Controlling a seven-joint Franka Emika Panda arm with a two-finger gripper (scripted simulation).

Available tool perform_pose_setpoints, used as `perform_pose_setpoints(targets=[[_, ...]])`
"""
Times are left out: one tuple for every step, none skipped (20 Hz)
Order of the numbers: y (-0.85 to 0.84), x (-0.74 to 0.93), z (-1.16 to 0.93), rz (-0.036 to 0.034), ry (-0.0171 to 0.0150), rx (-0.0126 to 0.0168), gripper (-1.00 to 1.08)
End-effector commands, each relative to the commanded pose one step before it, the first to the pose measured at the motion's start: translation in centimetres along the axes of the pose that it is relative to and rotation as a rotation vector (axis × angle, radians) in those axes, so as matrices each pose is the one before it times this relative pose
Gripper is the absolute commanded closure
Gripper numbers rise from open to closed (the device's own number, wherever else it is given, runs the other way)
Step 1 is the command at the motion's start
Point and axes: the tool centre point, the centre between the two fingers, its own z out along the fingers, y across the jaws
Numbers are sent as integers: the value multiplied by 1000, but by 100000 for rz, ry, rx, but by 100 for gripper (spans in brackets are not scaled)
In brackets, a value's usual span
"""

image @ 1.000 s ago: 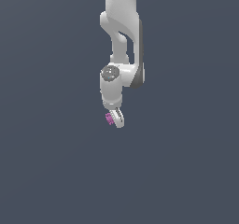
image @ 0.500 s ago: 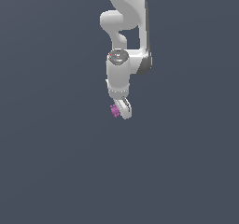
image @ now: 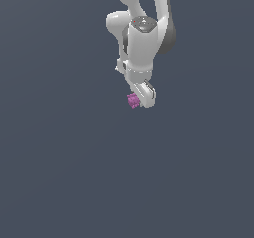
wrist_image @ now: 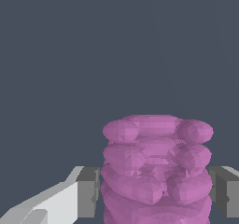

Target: Pick up the object and move it to a goal position.

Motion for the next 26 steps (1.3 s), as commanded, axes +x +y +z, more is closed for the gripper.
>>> perform_pose_setpoints(targets=[[108,-1354,-2350,65,147,-78,108],[7,-515,-878,7,66,-19,108],[7,-489,-851,0,0,0,108],[1,-484,-820,-2,46,-16,108],[4,-453,-785,0,0,0,108],[3,-432,-748,0,0,0,108],[-1,-414,-713,0,0,0,108],[-9,-397,-679,0,0,0,108],[-23,-386,-634,-36,-32,-7,108],[-22,-354,-597,0,0,0,108],[-27,-325,-544,-31,-62,2,108],[-23,-299,-501,0,0,0,108],[-23,-266,-446,-29,-63,4,108],[-19,-241,-401,0,0,0,108],[-20,-206,-345,-29,-63,4,108],[-17,-181,-299,0,0,0,108],[-18,-147,-245,-20,-45,3,108],[-18,-121,-197,0,0,0,108],[-19,-83,-142,-25,-64,5,108],[-20,-60,-94,0,0,0,108],[-21,-29,-43,0,0,0,108],[-21,12,9,-9,-47,8,108],[-23,32,60,0,0,0,108],[-22,58,101,0,0,0,108],[-12,42,72,0,0,0,108],[-4,15,25,0,0,0,108]])
